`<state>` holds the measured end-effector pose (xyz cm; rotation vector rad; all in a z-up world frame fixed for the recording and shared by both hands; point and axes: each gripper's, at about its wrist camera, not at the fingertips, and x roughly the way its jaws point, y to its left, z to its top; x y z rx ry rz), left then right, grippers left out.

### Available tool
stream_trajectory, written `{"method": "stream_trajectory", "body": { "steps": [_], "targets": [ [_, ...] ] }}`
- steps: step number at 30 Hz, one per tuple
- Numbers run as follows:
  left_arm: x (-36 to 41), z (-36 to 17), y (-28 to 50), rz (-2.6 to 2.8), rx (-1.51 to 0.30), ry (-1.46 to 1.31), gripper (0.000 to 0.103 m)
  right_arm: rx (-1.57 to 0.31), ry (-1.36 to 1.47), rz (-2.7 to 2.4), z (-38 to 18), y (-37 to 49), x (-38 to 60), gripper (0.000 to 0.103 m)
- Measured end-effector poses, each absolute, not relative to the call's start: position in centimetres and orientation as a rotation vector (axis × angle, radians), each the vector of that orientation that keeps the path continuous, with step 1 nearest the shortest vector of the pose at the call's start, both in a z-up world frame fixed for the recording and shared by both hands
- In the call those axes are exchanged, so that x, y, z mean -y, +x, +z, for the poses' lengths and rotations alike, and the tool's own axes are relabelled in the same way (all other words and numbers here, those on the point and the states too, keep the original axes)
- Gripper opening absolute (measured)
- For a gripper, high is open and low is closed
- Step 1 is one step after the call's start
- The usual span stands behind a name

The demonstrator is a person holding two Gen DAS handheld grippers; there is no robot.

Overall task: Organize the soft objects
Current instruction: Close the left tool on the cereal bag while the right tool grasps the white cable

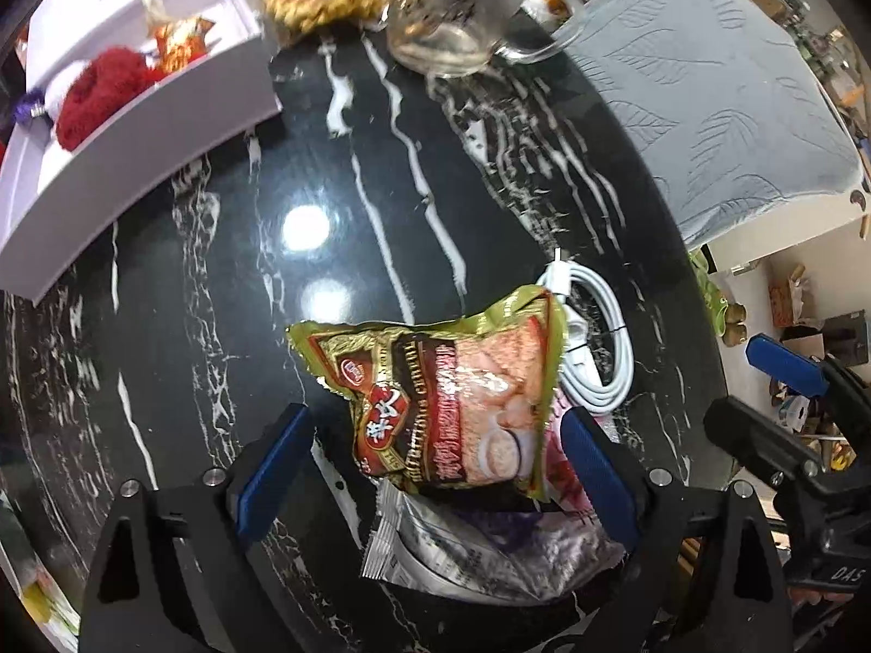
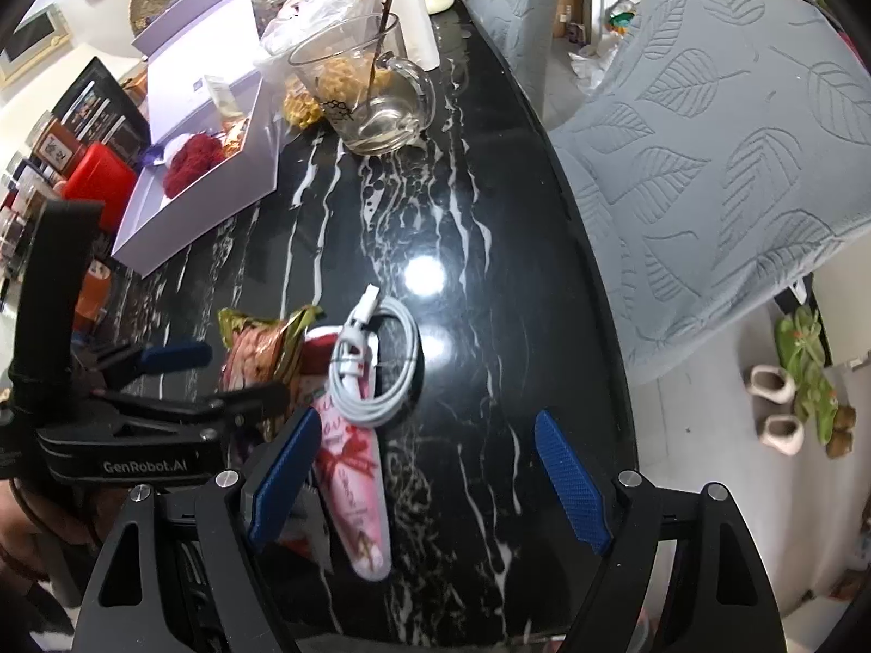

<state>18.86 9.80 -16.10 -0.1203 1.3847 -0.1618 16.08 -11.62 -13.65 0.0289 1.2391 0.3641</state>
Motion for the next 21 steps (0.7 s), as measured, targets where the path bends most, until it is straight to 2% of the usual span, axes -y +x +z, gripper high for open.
{"method": "stream_trajectory", "body": {
  "steps": [6,13,19,21],
  "targets": [
    [-9.9,-17.8,19.4,-0.161,-1.434,-0.141,0.093,-1.24,-0.03,0.399,-14.7,16.9,10.7,0.082],
    [-9.0,-18.7,19.4,-0.153,-1.406,-0.104,0.092,-1.269,-0.055,0.436,-16.3,17.8,10.1,0.082],
    [-9.5,-18.5,20.5,-0.151,-1.363,-0.085,0.073,-1.298,-0.038,0.45,-17.3,18.7,9.6,0.082],
    [-9.4,-18.3,20.9,-0.156,-1.349,-0.073,0.07,-1.308,-0.039,0.45,-17.7,19.0,9.4,0.082]
  ]
}}
